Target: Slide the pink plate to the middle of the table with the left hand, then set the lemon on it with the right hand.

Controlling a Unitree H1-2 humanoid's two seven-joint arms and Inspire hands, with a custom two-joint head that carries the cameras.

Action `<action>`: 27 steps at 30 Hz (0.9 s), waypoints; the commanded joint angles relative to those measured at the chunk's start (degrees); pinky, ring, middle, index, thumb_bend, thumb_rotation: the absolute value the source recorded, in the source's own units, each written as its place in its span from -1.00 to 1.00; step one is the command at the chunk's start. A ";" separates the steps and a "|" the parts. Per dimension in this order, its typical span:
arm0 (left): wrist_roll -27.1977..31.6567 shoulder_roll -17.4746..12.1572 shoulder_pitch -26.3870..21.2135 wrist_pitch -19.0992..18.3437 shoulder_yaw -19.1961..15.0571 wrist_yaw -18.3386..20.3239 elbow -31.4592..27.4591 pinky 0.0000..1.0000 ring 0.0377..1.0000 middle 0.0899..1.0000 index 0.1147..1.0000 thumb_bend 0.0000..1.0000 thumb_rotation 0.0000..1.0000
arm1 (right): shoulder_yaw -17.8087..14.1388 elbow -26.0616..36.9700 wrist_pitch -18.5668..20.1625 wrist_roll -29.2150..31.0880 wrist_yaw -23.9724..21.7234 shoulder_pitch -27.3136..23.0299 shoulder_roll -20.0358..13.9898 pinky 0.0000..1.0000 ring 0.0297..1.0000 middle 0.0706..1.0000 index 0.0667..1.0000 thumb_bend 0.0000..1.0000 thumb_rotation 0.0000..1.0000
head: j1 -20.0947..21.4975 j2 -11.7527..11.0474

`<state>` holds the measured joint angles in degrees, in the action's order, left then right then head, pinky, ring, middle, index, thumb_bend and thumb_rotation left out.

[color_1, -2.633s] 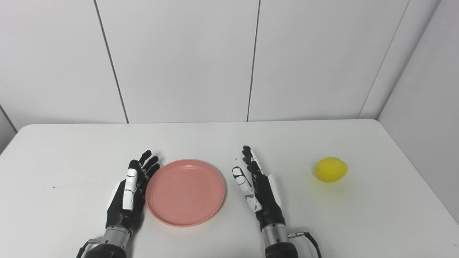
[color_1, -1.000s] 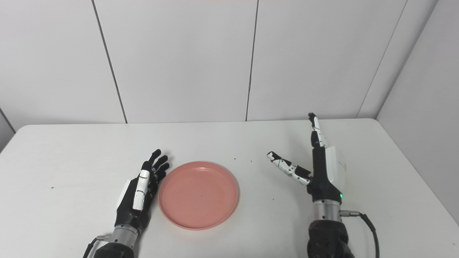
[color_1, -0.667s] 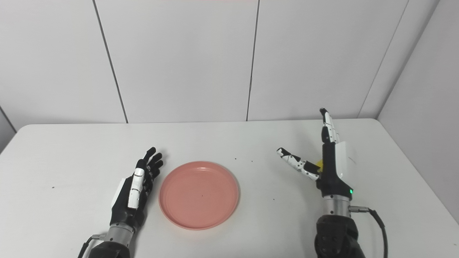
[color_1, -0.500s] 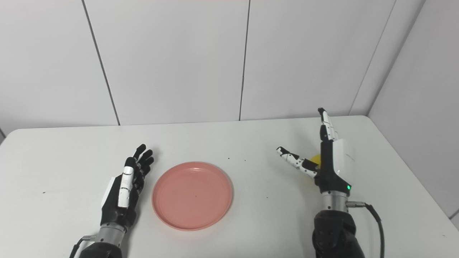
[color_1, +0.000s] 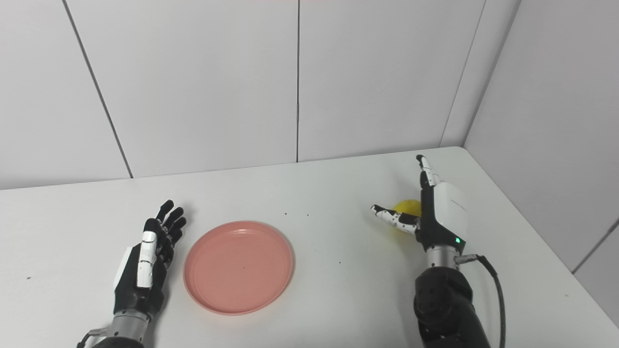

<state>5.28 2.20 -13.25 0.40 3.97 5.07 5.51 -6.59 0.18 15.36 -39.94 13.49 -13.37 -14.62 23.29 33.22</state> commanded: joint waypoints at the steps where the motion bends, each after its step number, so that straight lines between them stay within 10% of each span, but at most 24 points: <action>1: 0.43 0.33 -2.22 0.49 -0.07 0.48 -1.36 0.98 0.88 0.87 0.87 0.26 1.00 | 0.15 0.94 1.42 -0.86 -0.20 -2.34 -2.24 0.53 0.74 0.78 0.82 0.84 -0.27 | -0.27 0.11; 27: 0.21 0.36 -1.86 0.71 0.04 0.60 -0.74 0.98 0.87 0.85 0.85 0.35 1.00 | 1.04 -1.59 5.47 1.57 -2.90 -3.81 -3.96 0.53 0.73 0.78 0.81 0.86 -0.24 | 0.28 0.31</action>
<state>5.25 2.30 -13.24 0.40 4.10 5.25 6.04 -5.49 -2.82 19.83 -38.89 11.09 -14.64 -17.74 23.64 33.49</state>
